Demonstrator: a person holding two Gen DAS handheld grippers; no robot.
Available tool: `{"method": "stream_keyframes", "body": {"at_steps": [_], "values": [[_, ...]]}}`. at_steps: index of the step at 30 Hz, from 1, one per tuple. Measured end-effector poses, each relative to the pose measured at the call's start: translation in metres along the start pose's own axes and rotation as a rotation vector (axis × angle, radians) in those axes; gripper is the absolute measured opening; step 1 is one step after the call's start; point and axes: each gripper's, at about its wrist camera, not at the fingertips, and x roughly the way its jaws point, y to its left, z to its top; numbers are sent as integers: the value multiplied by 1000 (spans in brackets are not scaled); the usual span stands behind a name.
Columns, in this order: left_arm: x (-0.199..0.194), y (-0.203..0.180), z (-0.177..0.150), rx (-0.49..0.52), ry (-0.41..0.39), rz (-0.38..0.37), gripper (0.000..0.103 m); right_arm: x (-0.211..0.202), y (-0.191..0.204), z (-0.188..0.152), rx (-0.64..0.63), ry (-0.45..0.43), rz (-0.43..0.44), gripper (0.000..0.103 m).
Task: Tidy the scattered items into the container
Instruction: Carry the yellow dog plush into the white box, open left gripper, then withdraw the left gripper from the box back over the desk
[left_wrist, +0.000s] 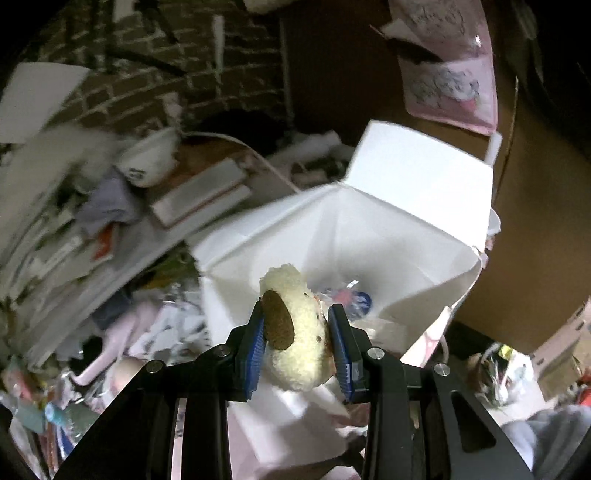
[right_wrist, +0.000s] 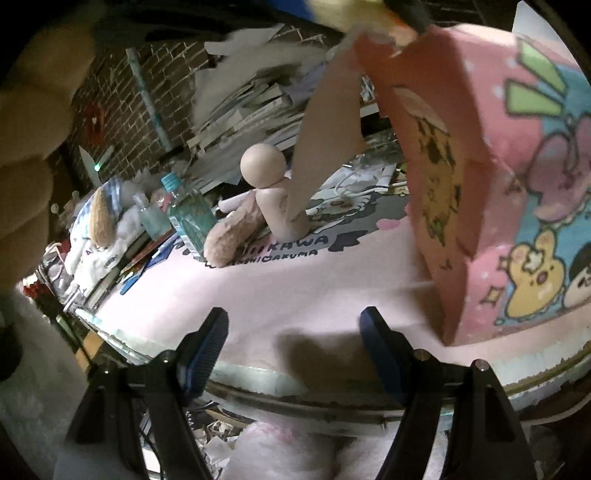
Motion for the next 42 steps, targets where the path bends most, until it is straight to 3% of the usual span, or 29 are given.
{"method": "stream_keyframes", "body": {"at_steps": [13,25,28,30,35,38,42], "values": [[38,-5,15,-4,168,-176,29,-6,-14,1,82,-22,51,71],[51,-3,21,18,225,-124,30,-7,-16,1,91,-23,57,71],[51,-7,21,35,223,-105,42,-7,-17,1,92,-22,59,72],[50,-6,22,28,217,-99,58,-7,-18,0,94,-22,61,72],[49,-5,23,24,205,-109,65,-7,-18,0,94,-22,60,72],[43,-2,26,15,156,-92,80,-7,-18,0,94,-23,59,72],[20,8,28,-7,54,-106,90,-7,-17,1,90,-22,55,72]]}}
